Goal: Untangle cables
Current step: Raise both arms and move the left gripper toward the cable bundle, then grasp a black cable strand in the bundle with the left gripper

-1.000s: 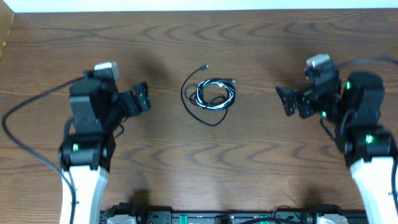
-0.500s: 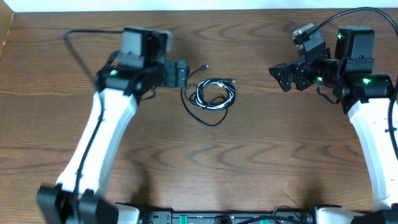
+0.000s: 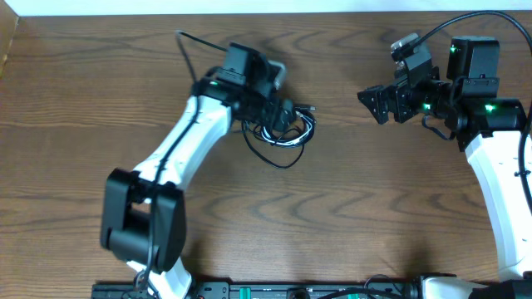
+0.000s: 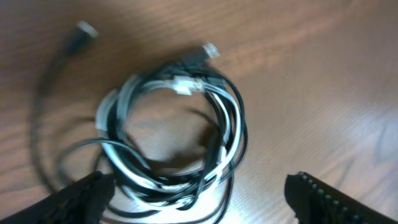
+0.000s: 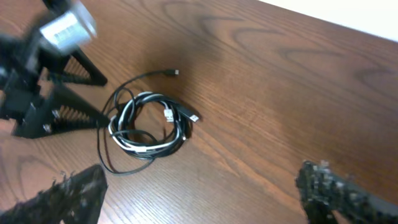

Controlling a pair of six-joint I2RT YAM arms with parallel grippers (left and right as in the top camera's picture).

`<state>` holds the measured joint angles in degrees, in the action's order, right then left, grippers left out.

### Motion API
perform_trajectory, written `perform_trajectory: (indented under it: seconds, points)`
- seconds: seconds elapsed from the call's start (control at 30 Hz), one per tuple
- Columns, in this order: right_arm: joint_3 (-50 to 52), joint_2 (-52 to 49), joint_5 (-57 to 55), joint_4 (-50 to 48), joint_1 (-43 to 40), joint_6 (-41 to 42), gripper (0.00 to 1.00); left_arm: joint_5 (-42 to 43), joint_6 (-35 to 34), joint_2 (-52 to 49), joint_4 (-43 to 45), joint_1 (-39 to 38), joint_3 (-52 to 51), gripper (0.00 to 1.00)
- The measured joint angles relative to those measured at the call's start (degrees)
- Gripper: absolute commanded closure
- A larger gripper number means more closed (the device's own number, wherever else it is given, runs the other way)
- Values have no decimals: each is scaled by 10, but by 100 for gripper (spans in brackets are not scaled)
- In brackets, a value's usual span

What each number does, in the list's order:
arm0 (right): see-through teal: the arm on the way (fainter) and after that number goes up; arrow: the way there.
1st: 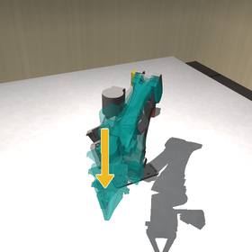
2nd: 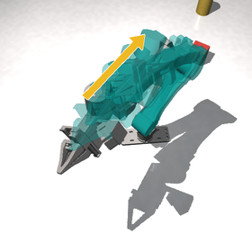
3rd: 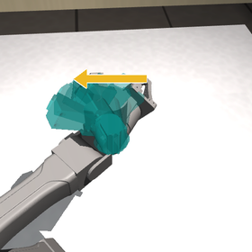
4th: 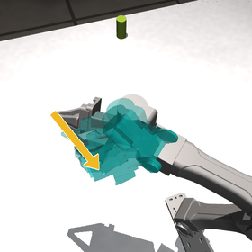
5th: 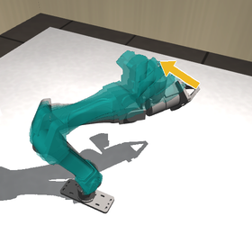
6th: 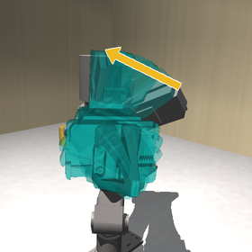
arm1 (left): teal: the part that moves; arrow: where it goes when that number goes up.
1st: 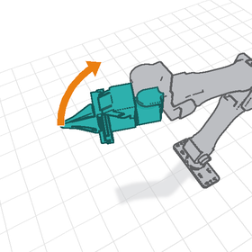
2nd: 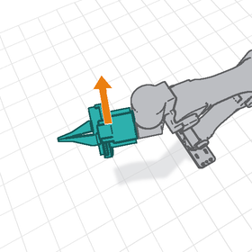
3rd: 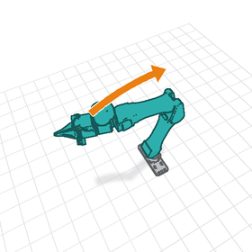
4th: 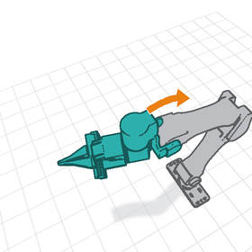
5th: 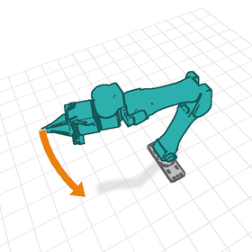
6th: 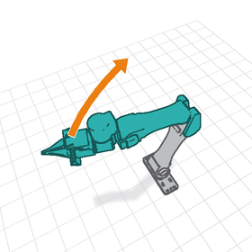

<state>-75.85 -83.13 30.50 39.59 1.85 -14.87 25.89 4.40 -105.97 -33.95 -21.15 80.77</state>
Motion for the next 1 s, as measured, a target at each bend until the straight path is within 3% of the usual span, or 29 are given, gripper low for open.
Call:
perform_trajectory:
  seconds: [0.2, 0.6, 0.7, 0.8, 1.0]
  points:
    - [0, 0, 2, 0, 0, 3, 14, -32, 24, -37, -11, -37, 0, 18]
    - [0, 0, 2, 0, 0, 3, 17, -92, 35, -79, 9, -59, 0, 46]
    - [0, 0, 2, 0, 0, 3, 17, -98, 34, -92, 13, -59, 0, 66]
    - [0, 0, 2, 0, 0, 4, 17, -99, 35, -101, 15, -59, 0, 92]
    - [0, 0, 2, 0, 0, 4, 22, -100, 33, -102, 29, -59, 0, 92]
